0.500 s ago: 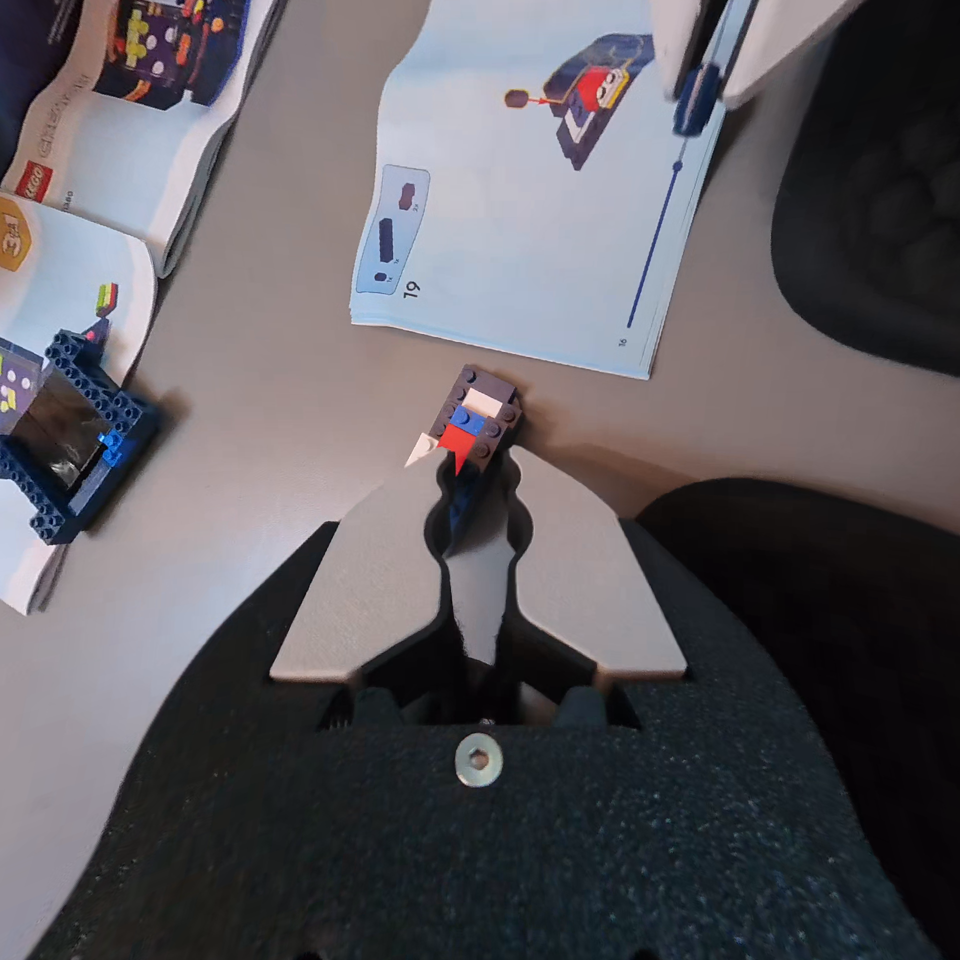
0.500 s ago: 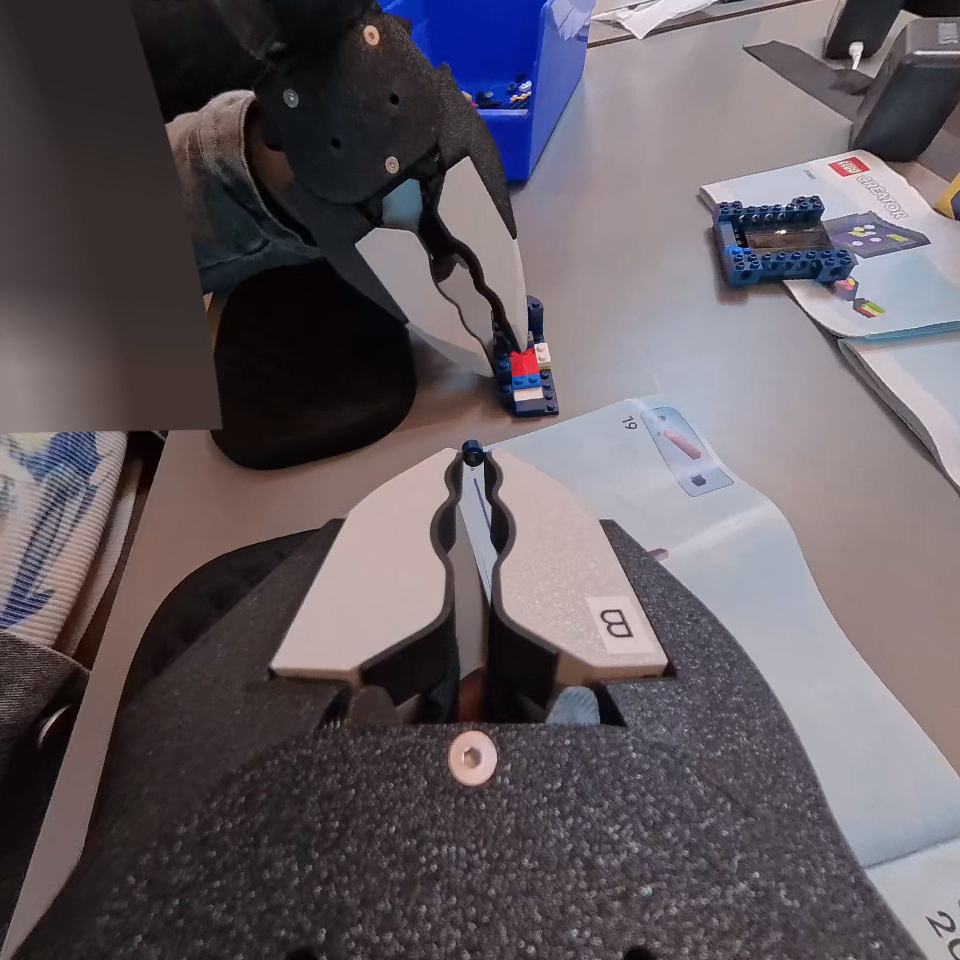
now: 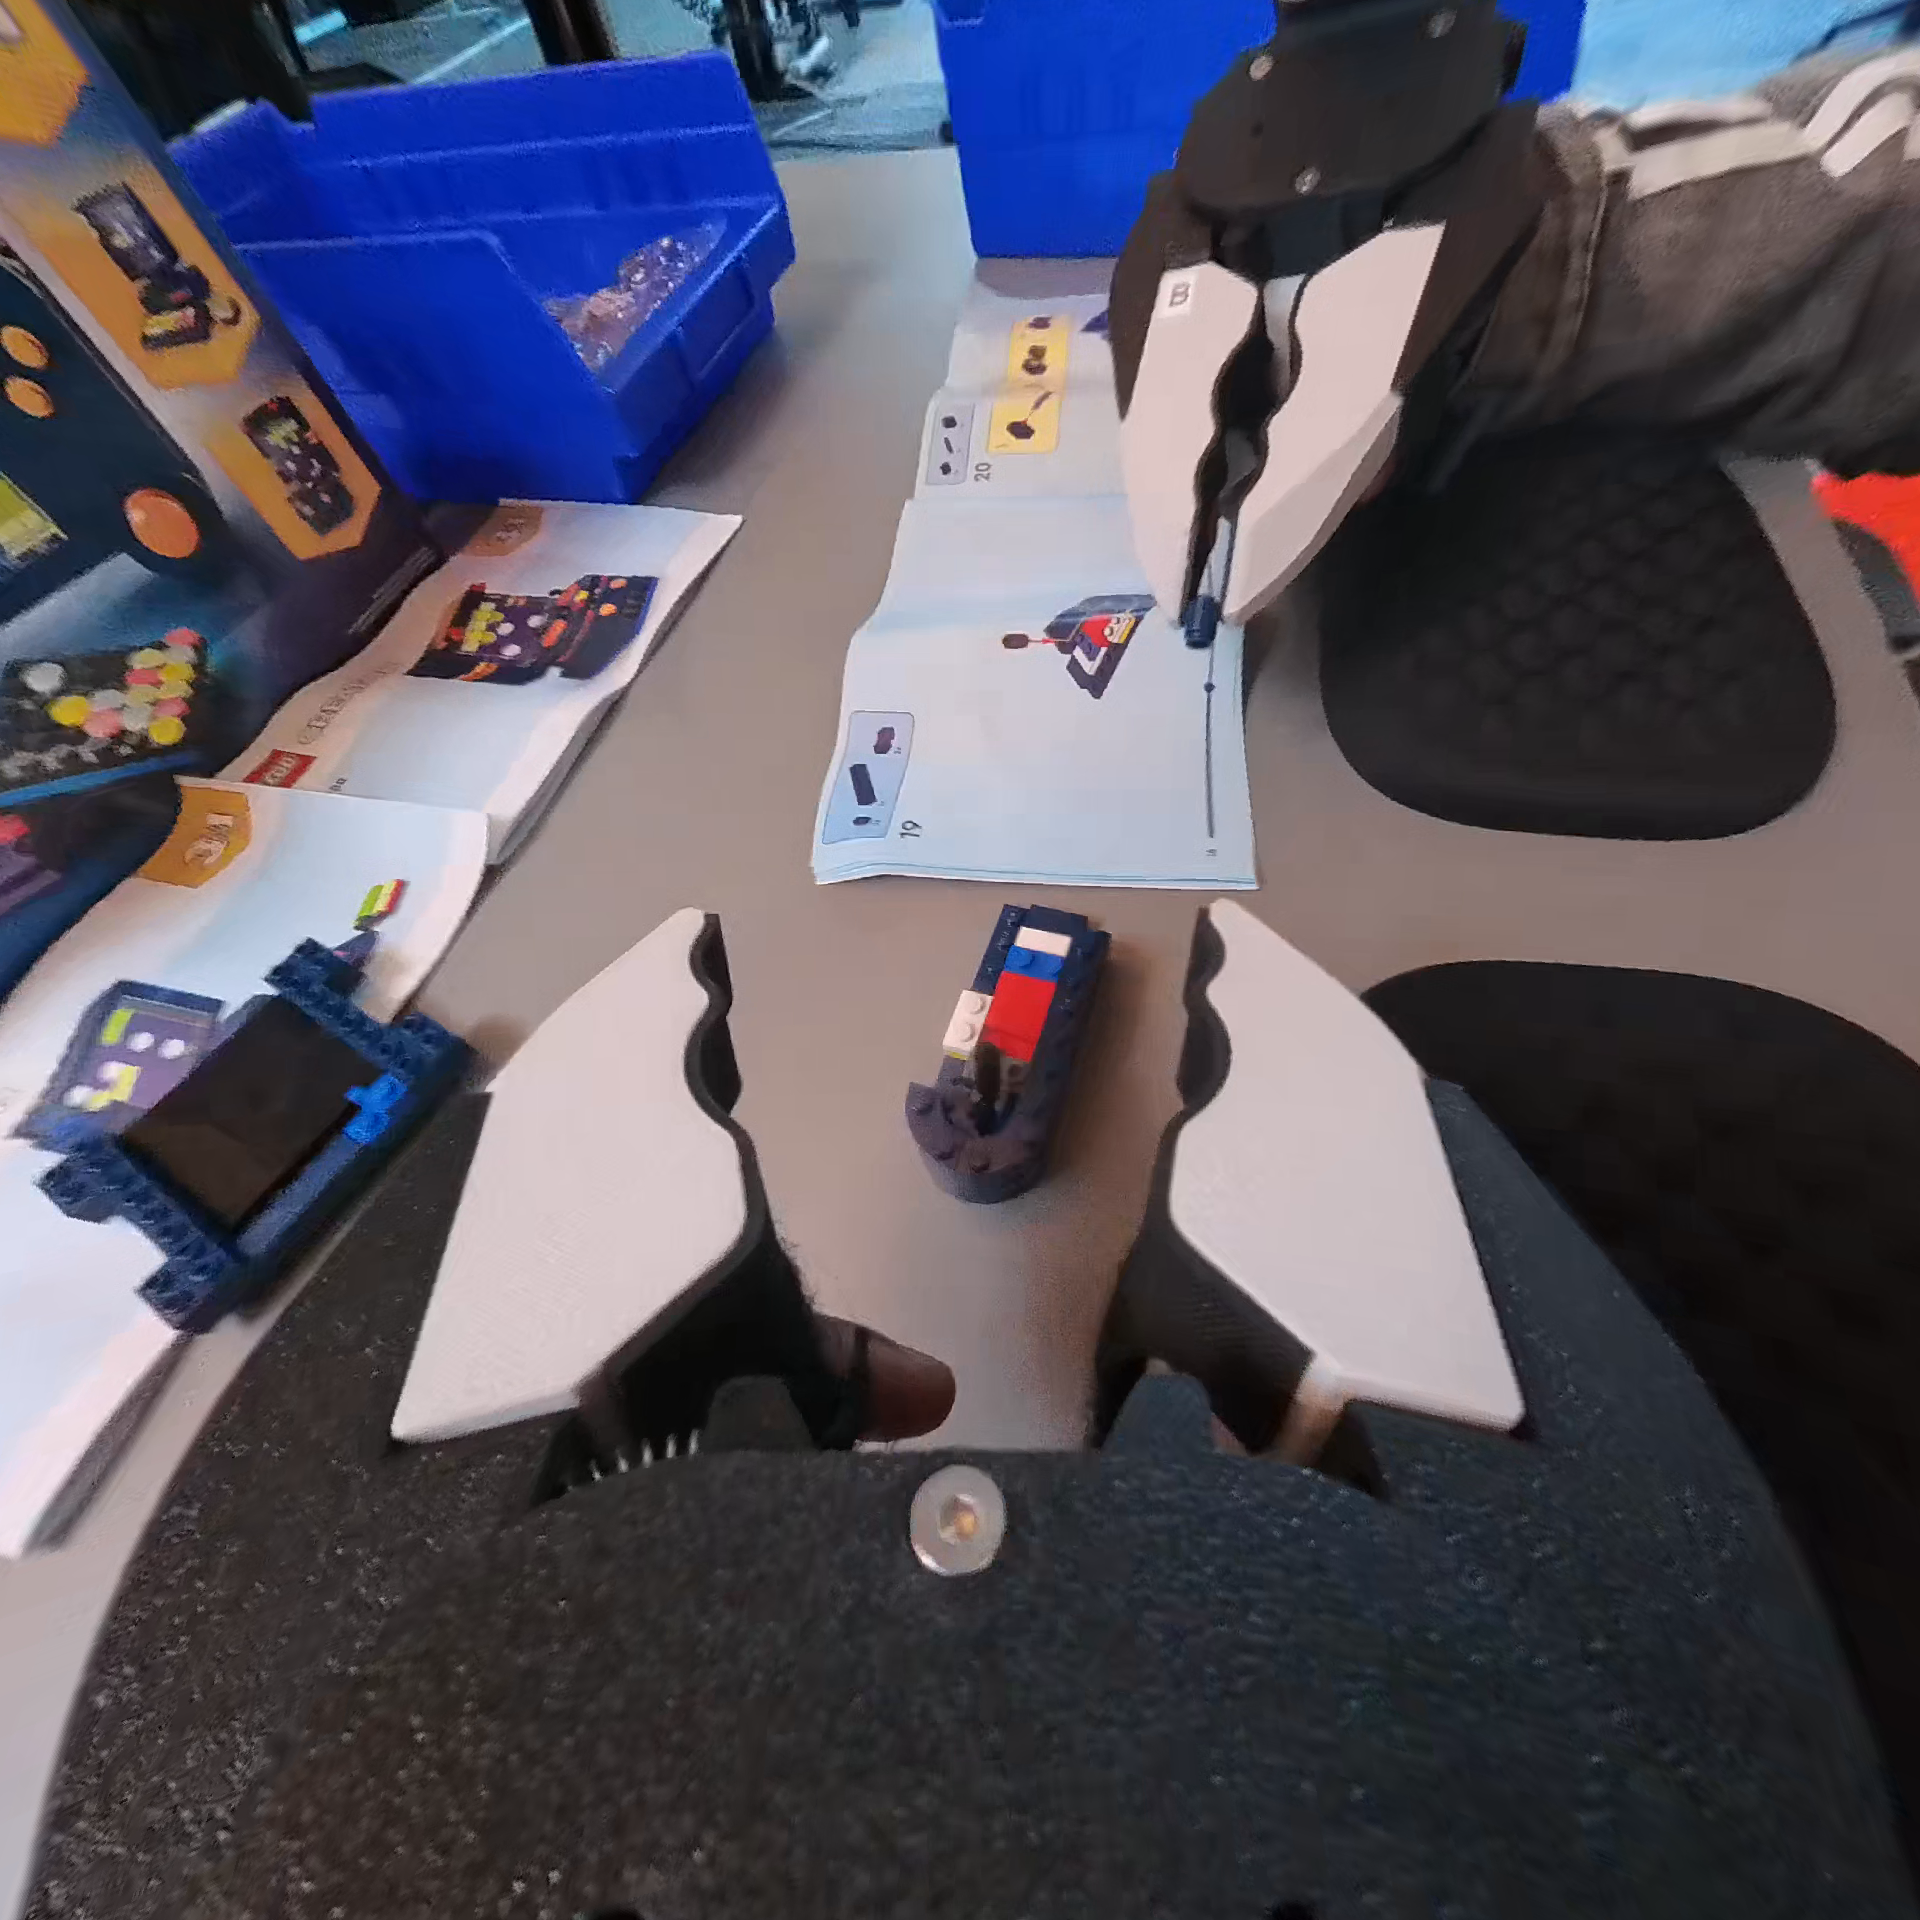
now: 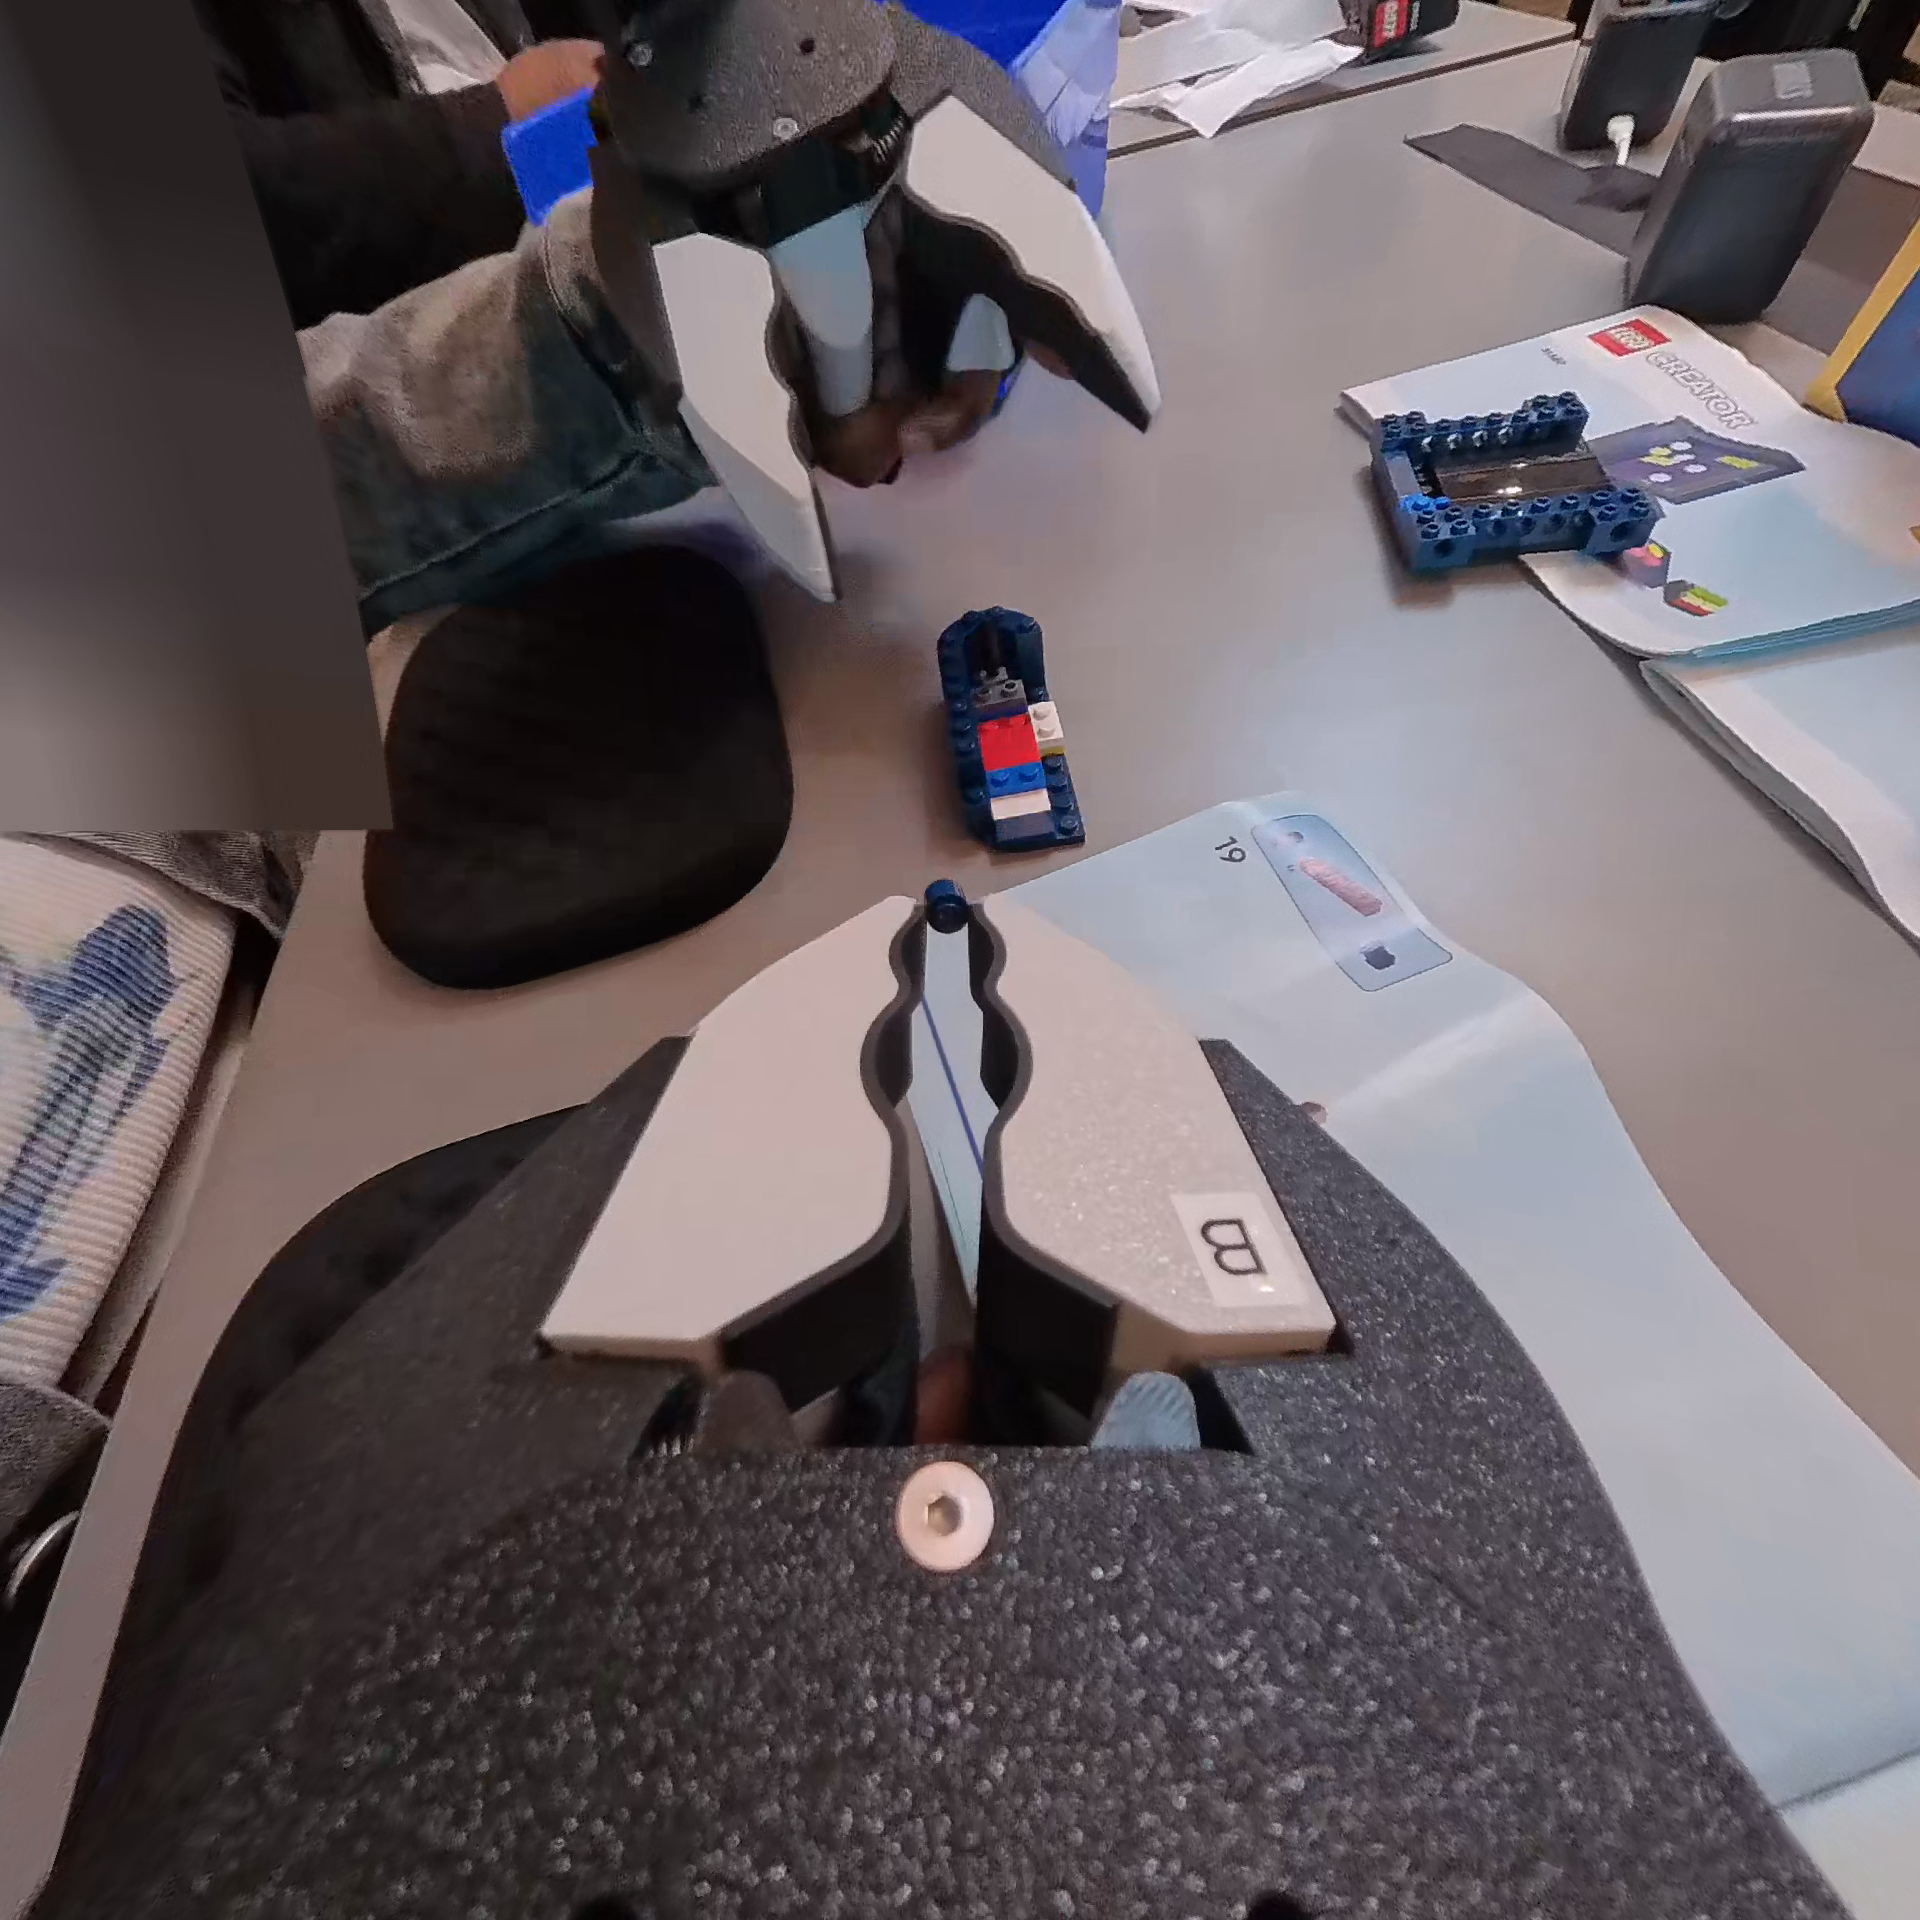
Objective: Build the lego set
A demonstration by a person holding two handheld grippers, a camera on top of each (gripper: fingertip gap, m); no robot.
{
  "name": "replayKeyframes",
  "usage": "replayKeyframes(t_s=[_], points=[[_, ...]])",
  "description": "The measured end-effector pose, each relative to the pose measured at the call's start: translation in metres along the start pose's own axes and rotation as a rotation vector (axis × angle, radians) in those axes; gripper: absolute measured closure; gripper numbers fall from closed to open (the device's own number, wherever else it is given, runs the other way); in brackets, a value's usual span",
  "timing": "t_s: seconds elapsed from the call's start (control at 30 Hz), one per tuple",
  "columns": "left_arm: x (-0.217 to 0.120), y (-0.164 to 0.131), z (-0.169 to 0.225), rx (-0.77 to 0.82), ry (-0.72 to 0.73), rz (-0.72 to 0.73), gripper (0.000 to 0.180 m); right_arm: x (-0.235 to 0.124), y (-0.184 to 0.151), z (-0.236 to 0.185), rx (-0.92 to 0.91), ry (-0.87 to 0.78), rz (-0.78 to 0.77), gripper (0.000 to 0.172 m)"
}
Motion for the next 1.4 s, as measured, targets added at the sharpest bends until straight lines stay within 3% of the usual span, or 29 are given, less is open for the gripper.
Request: replayKeyframes(t_s=[0.27, 0.4, 0.63, 0.8, 1.1, 1.4], points=[[0.01, -0.036, 0.007, -0.043, -0.081, -0.185, 0.089, 0.03, -0.006, -0.015, -0.09, 0.118, -0.211, 0.165], [0.012, -0.046, 0.003, -0.03, -0.029, -0.264, 0.119, 0.047, -0.006, -0.02, -0.116, 0.183, -0.266, 0.164], [0.014, -0.05, 0.006, -0.026, -0.035, -0.286, 0.141, 0.03, -0.013, -0.013, -0.067, 0.182, -0.197, 0.164], [0.013, -0.05, 0.008, -0.042, -0.052, -0.287, 0.143, 0.003, -0.011, -0.016, -0.053, 0.241, -0.049, 0.165], [0.012, -0.052, 0.009, -0.07, -0.091, -0.295, 0.144, -0.008, -0.008, -0.019, -0.038, 0.333, 0.02, 0.165], [0.012, -0.052, 0.01, -0.075, -0.093, -0.296, 0.141, -0.004, -0.015, -0.019, -0.052, 0.321, -0.043, 0.165]])
Point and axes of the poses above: each gripper's, where its closed fingertips meet, x out along the fingers, y out of its top, z = x × y across the jaws, the point moved 5 cm from there along -x, back along the fingers, and after that the axes turned 10 degrees about z, right-handed, at the moved point
